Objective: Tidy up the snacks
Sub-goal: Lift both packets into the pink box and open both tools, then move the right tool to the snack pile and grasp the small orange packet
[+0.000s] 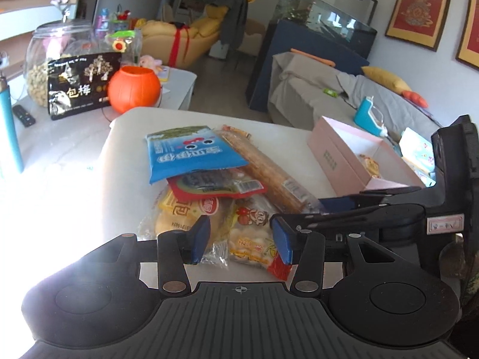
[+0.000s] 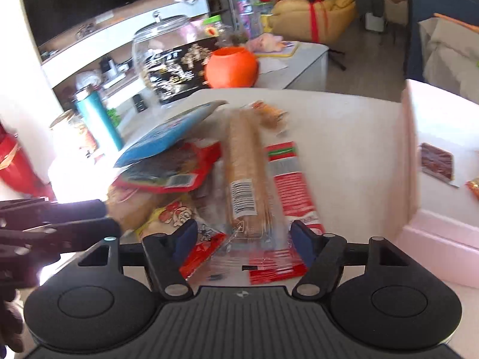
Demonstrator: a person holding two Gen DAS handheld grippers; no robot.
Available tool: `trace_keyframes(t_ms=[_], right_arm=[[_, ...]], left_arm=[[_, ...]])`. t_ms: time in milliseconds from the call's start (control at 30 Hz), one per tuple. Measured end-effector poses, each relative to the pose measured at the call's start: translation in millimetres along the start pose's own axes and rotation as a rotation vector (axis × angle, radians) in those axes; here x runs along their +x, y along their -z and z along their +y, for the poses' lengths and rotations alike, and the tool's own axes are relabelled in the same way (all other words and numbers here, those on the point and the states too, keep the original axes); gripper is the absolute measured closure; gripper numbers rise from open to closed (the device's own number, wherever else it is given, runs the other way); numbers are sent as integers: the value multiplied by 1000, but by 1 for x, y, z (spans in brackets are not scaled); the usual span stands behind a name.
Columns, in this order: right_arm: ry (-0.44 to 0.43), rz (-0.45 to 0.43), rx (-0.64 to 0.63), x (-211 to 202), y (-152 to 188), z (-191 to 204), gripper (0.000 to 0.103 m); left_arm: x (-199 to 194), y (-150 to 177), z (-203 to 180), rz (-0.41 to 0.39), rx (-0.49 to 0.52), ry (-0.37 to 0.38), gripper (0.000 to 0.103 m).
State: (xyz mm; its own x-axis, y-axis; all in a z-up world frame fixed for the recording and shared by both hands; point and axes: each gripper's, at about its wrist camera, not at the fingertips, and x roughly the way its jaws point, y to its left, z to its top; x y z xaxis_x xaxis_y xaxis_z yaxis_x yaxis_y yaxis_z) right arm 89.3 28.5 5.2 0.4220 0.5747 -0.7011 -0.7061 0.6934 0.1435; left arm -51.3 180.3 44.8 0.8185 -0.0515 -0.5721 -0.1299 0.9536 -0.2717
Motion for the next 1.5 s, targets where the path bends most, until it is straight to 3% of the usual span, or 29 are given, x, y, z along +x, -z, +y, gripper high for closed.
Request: trace_keyframes(t_ms=[100,233,367,500,667,833,933,1067,1133,1167,1200,1367,1500], right_arm=[[42,-14,-90,-3,4,15,34],[2,22,-78,-12,12,9,44],[-9,25,-54,-27,25,2,45],[7,-51,-36,-47,21,-2,45],[58,-129,-61,-54,-20,-5,45],[43,-41,-56,-1,-102,-16,45],[92,38,-18,57,-139,-28,45],[99,148,52,127,-157,-39,45],[86,181,82,140,-154,-43,55],[94,162,63,135,-150,-40,78],[86,169,34,130,-147,-37,84],[76,124,-15,64,-122,-32,84],[85,71,-48,4,-81,-36,84]], left_arm=[[-3,5,-6,6,2,41,52],[1,13,-18,67,33,86,52],[16,23,-31,126,87,43,53],[23,22,-30,128,111,-27,54],[21,16,-24,111,83,-8,54],[9,16,-24,87,76,143,55],[6,21,-22,93,82,157,55],[3,23,-6,89,36,147,57],[1,24,2,81,8,150,57],[1,24,4,77,-3,151,57],[1,23,5,72,-9,150,57],[3,15,-6,53,-20,170,57],[10,8,-31,64,12,188,57]])
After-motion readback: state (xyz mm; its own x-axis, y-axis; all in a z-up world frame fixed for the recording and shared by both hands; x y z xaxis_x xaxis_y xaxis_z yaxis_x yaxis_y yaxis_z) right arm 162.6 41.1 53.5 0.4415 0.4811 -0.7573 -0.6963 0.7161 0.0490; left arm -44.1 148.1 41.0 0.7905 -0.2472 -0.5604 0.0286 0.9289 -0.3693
